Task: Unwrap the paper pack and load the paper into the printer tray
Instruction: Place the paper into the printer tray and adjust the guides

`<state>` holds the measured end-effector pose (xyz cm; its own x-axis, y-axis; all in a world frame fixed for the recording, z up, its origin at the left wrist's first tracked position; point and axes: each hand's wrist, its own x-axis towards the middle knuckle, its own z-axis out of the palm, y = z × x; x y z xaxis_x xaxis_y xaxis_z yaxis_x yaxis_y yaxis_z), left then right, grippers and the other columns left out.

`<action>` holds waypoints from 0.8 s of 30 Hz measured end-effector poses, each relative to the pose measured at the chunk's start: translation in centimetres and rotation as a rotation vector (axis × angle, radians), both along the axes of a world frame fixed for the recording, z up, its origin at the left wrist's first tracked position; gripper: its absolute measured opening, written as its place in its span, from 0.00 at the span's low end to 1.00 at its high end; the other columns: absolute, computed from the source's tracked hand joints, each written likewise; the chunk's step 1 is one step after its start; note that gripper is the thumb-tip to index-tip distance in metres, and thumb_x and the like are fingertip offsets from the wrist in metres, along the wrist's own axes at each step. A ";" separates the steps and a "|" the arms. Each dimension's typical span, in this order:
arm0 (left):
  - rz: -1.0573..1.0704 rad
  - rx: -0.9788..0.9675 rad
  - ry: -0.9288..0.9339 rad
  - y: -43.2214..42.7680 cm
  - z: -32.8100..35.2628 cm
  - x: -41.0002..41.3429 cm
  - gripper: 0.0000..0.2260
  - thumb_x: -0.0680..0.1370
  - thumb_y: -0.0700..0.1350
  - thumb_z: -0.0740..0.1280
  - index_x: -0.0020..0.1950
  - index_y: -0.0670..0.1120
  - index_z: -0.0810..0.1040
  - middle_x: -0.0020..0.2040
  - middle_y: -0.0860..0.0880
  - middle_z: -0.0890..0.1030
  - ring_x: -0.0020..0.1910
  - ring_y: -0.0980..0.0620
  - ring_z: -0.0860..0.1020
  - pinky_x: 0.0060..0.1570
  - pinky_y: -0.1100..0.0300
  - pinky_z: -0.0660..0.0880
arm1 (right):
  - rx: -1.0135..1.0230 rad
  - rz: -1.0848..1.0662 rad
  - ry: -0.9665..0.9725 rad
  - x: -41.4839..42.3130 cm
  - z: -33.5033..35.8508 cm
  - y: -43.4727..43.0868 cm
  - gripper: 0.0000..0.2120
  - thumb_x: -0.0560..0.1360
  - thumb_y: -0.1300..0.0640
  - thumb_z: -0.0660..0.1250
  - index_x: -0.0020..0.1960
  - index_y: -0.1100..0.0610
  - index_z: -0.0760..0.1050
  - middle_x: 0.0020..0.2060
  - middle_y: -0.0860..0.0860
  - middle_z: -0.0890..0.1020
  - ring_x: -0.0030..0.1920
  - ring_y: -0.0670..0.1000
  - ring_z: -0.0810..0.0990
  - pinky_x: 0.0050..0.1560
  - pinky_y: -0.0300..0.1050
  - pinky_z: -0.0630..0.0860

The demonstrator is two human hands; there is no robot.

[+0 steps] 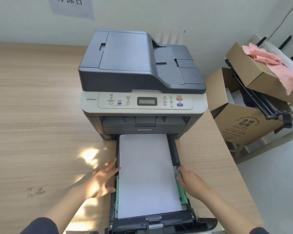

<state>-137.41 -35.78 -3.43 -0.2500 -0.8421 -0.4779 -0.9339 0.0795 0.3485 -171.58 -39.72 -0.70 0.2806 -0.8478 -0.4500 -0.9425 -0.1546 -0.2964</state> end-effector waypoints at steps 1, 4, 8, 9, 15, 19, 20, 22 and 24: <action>-0.020 0.012 -0.010 0.1 0.2 0.0 0.37 0.72 0.56 0.68 0.75 0.56 0.52 0.78 0.51 0.40 0.77 0.51 0.42 0.75 0.52 0.48 | 0.025 0.009 -0.010 0.0 0.0 0.3 0.12 0.80 0.55 0.55 0.61 0.59 0.64 0.30 0.50 0.75 0.26 0.49 0.67 0.24 0.37 0.58; -0.066 0.022 -0.054 0.0 1.1 -0.5 0.39 0.71 0.58 0.69 0.75 0.55 0.51 0.78 0.48 0.39 0.77 0.50 0.41 0.75 0.52 0.46 | 0.063 0.035 -0.021 0.1 0.3 0.5 0.11 0.80 0.58 0.56 0.61 0.59 0.64 0.27 0.45 0.66 0.25 0.44 0.64 0.24 0.37 0.59; -0.065 -0.001 -0.056 0.2 1.4 -0.7 0.39 0.70 0.59 0.69 0.75 0.54 0.53 0.77 0.47 0.38 0.77 0.50 0.42 0.75 0.52 0.47 | 0.183 0.059 -0.113 1.5 0.6 0.8 0.06 0.78 0.63 0.53 0.54 0.56 0.64 0.35 0.51 0.73 0.33 0.51 0.71 0.32 0.43 0.66; -0.060 -0.006 -0.044 0.2 1.3 -0.6 0.39 0.69 0.59 0.69 0.75 0.54 0.53 0.77 0.48 0.38 0.77 0.50 0.42 0.75 0.52 0.47 | 0.168 0.054 -0.116 2.0 0.6 0.9 0.05 0.78 0.63 0.53 0.51 0.54 0.62 0.35 0.52 0.73 0.36 0.53 0.72 0.33 0.44 0.66; -0.037 0.022 0.017 0.4 1.1 0.3 0.42 0.67 0.58 0.72 0.75 0.56 0.53 0.73 0.53 0.33 0.77 0.50 0.42 0.75 0.51 0.48 | 0.000 -0.142 0.078 1.2 1.1 0.1 0.05 0.80 0.56 0.55 0.49 0.57 0.66 0.45 0.60 0.83 0.36 0.55 0.76 0.33 0.42 0.66; -0.031 -0.001 -0.006 0.4 1.5 -0.1 0.39 0.68 0.60 0.70 0.74 0.56 0.57 0.77 0.53 0.37 0.77 0.51 0.43 0.75 0.51 0.49 | 0.188 -0.091 0.175 -0.2 1.0 0.2 0.22 0.81 0.48 0.51 0.29 0.54 0.60 0.32 0.53 0.77 0.32 0.53 0.75 0.27 0.41 0.68; -0.025 -0.015 -0.014 0.5 1.6 -0.3 0.38 0.68 0.60 0.70 0.73 0.56 0.58 0.77 0.53 0.39 0.77 0.51 0.44 0.75 0.51 0.50 | 0.223 -0.079 0.163 -0.1 0.9 0.4 0.23 0.81 0.48 0.51 0.29 0.54 0.60 0.28 0.50 0.72 0.27 0.51 0.73 0.25 0.39 0.66; -0.005 -0.056 -0.017 0.7 1.9 -0.6 0.36 0.67 0.61 0.71 0.71 0.55 0.62 0.78 0.54 0.44 0.76 0.51 0.47 0.74 0.52 0.53 | 0.237 -0.068 0.155 0.0 0.8 0.6 0.23 0.81 0.49 0.52 0.28 0.55 0.60 0.26 0.49 0.68 0.23 0.48 0.70 0.22 0.36 0.64; 0.036 -0.089 0.009 0.7 2.2 -1.3 0.32 0.66 0.60 0.72 0.66 0.52 0.67 0.76 0.54 0.51 0.75 0.51 0.53 0.71 0.53 0.58 | 0.226 -0.064 0.165 0.2 0.9 0.7 0.23 0.81 0.49 0.52 0.28 0.55 0.59 0.26 0.49 0.67 0.25 0.50 0.73 0.22 0.36 0.63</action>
<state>-138.70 -35.04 -1.26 -0.2231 -0.8896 -0.3986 -0.9335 0.0772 0.3501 -171.39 -39.07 0.20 0.1372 -0.7344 -0.6647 -0.9866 -0.0412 -0.1581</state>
